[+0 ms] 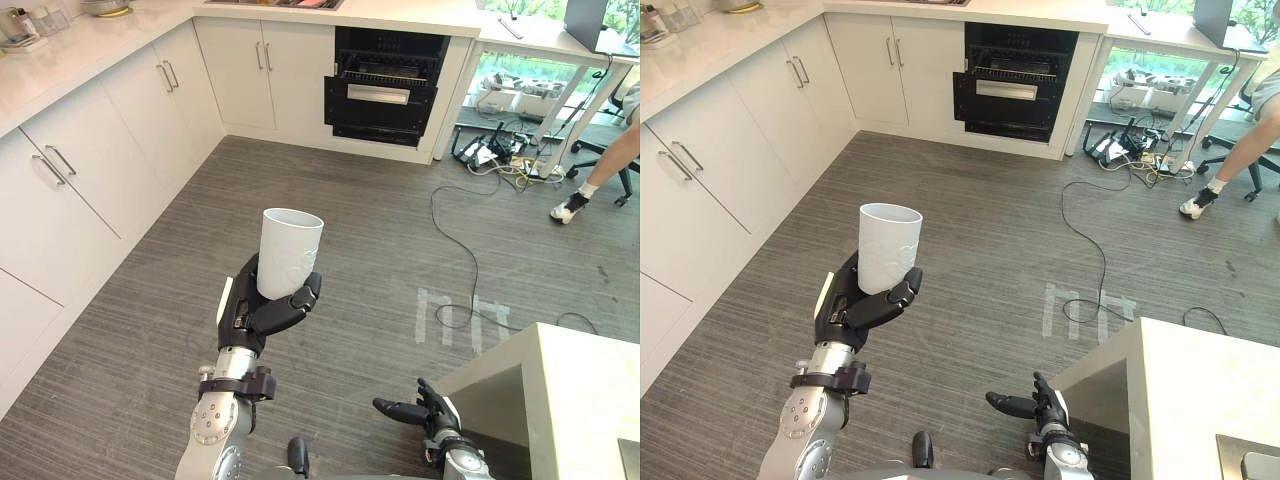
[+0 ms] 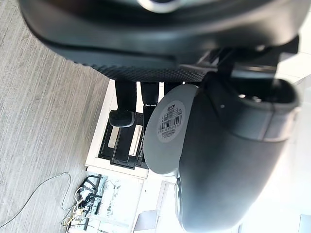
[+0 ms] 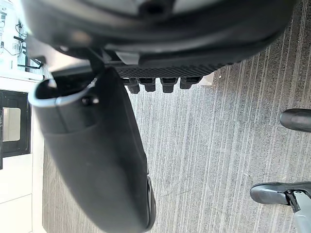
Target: Walk over to the sink, pick up the cup, carry it to the dishwasher, place the cup inside the dishwasher, then close the dishwasher door
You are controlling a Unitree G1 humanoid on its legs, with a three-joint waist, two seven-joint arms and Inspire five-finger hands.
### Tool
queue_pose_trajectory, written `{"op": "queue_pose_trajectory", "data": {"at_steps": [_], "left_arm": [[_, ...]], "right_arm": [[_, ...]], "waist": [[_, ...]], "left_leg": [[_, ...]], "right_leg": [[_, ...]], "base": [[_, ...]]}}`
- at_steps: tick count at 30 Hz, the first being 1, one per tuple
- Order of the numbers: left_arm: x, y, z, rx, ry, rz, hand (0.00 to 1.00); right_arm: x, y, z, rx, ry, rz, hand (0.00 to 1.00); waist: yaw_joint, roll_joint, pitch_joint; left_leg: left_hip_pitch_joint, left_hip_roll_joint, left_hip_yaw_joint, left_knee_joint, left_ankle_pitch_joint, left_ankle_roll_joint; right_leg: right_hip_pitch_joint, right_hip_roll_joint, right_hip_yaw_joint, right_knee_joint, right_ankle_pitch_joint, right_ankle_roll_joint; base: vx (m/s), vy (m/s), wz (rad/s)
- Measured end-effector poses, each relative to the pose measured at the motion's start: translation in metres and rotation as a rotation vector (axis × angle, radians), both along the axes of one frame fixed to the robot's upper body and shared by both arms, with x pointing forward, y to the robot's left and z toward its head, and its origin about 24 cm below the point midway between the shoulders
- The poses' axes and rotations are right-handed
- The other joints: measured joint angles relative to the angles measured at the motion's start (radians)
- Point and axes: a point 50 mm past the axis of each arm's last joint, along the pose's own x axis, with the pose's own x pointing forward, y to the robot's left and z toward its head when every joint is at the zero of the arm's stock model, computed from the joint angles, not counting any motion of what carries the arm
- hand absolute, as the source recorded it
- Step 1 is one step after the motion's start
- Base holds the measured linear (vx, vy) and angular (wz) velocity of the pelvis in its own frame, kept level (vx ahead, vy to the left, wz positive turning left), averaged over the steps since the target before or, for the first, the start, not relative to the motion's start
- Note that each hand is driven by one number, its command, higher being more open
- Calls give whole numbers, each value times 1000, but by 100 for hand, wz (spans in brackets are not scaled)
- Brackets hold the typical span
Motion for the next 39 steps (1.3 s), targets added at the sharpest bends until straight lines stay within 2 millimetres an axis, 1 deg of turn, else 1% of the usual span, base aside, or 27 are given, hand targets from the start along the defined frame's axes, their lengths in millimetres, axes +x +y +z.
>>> {"op": "queue_pose_trajectory", "data": {"at_steps": [10,13,17,21,23,25,26,27,28,29,30,31,32,33,34,35,36,37,39], "left_arm": [[-1,-1,-1,-9,7,6,0],[-1,-1,-10,-17,44,19,0],[-4,-1,-20,-22,95,31,0],[-4,3,-20,-27,101,64,0],[-3,4,-19,-27,96,75,0],[-1,2,-17,-37,86,73,0],[-1,1,-16,-42,82,73,0],[0,-1,-12,-52,64,70,0],[0,-2,-9,-56,51,65,0],[0,-7,-1,-65,19,45,0],[1,-9,2,-68,6,35,0],[1,-10,4,-69,-2,28,0],[2,-12,6,-70,-12,17,0],[2,-13,6,-69,-14,13,0],[3,-14,7,-61,-19,2,0],[3,-15,7,-57,-18,-4,0],[3,-14,7,-55,-17,-1,0],[3,-12,7,-48,-17,2,0],[3,-13,7,-50,-18,-1,0]], "right_arm": [[-1,-2,0,-6,3,-26,100],[-3,-5,-1,-19,14,-50,100],[-3,-5,-2,-33,28,-61,100],[1,-5,-1,-45,20,-63,100],[5,-6,1,-50,10,-62,100],[10,-10,3,-59,-3,-69,100],[11,-11,4,-65,-6,-66,100],[12,-13,5,-71,-14,-70,100],[12,-14,6,-76,-18,-73,100],[12,-19,7,-102,-18,-67,100],[12,-21,7,-109,-17,-66,100],[11,-23,7,-115,-15,-64,100],[9,-25,7,-124,-8,-60,100],[7,-25,7,-125,-6,-62,100],[1,-25,6,-127,-3,-65,100],[-1,-25,7,-129,-4,-62,100],[0,-24,7,-130,-6,-55,100],[1,-20,7,-131,-9,-31,100],[3,-15,8,-124,-16,-7,100]], "waist": [[2,3,7],[2,5,11],[3,5,30],[7,4,30],[8,3,30],[6,1,32],[6,2,31],[5,2,31],[5,2,31],[5,10,32],[3,15,34],[3,17,36],[-3,19,37],[-7,17,38],[-22,13,39],[-28,19,42],[-26,22,44],[-25,24,44],[-30,27,47]], "left_leg": [[0,0,0,0,0,0],[0,0,0,0,0,-1],[-3,3,7,1,-5,-6],[-18,7,39,6,-20,-9],[-34,7,59,20,-35,-6],[-65,7,79,95,-91,-1],[-72,7,82,115,-108,-1],[-85,8,85,154,-139,1],[-90,7,85,171,-153,4],[-95,10,84,212,-195,8],[-90,10,81,223,-212,12],[-80,9,77,227,-223,15],[-58,1,63,234,-241,22],[-44,-7,49,237,-249,27],[-22,-22,18,249,-271,40],[-1,-24,-1,262,-300,54],[9,-23,-7,264,-309,52],[30,-22,-21,265,-320,42],[65,-10,-49,257,-338,32]], "right_leg": [[0,0,-1,-1,0,0],[3,0,-4,-10,0,0],[0,1,1,-15,0,0],[-25,2,34,-17,1,1],[-37,0,51,-20,7,3],[-39,-11,70,-28,10,7],[-38,-14,73,-28,9,8],[-35,-19,77,-26,7,11],[-36,-22,77,-18,3,17],[-66,-33,79,71,-22,42],[-93,-44,78,155,-41,50],[-114,-53,78,227,-53,49],[-167,-77,75,397,-62,47],[-191,-91,77,481,-59,45],[-241,-105,101,619,-78,31],[-280,-100,132,679,-116,18],[-302,-98,132,693,-131,14],[-344,-94,121,687,-149,8],[-407,-79,99,642,-153,2]], "base": [[0,0,0],[0,0,0],[0,0,-4],[44,7,-26],[104,20,-26],[142,42,-25],[142,49,-21],[89,36,-10],[201,103,-6],[165,102,2],[159,115,6],[103,110,19],[121,119,28],[253,153,63],[255,102,72],[267,85,64],[277,45,39],[355,25,33],[376,-28,45]]}}
